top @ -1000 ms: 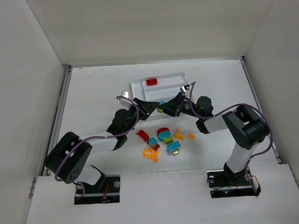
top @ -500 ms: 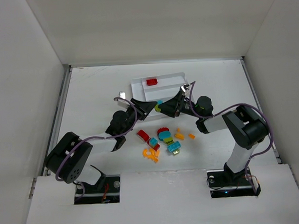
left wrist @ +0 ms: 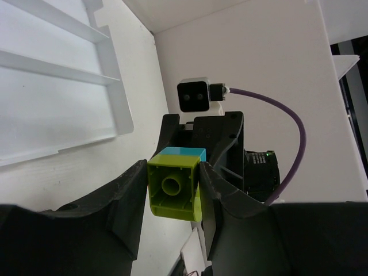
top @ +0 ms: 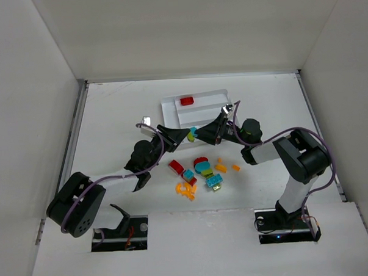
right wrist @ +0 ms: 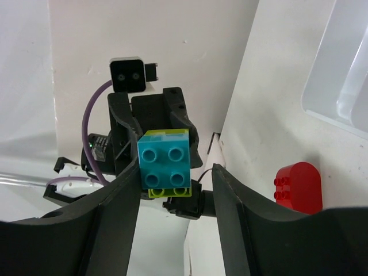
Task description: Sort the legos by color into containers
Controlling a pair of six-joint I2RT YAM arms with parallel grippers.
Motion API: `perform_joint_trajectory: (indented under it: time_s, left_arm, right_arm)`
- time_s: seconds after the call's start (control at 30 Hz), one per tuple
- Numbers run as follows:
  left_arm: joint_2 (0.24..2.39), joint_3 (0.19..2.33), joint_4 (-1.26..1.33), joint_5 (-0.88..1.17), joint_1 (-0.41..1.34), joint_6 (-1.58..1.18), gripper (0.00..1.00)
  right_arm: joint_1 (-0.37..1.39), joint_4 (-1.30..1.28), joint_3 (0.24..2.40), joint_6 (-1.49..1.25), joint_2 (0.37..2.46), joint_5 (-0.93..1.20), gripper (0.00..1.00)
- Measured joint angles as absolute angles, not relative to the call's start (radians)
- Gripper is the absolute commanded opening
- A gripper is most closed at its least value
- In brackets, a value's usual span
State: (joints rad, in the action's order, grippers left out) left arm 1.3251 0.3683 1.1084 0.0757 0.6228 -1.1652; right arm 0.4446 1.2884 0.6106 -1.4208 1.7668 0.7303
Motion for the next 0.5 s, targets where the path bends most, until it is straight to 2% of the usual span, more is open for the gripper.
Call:
perform_joint_trajectory:
  time_s: [0.27,0.43,0.5]
  left_arm:
    - [1.327,0.368,1.071,0.091,0.643,-1.165,0.13]
    - [1.328,0.368,1.065,0.100,0.648,-1.165,0.13]
    - [1.328,0.368,1.064,0.101,0.648,-1.165,0.12]
  right_arm:
    - [0.445,1.287,0.611,-1.417,1.769,0.729,0.49]
    - [0.445,1.287,0.611,-1.412,1.770,0.729,0.30]
    - [0.445,1.287,0.611,-1.409,1.770,0.728,0.26]
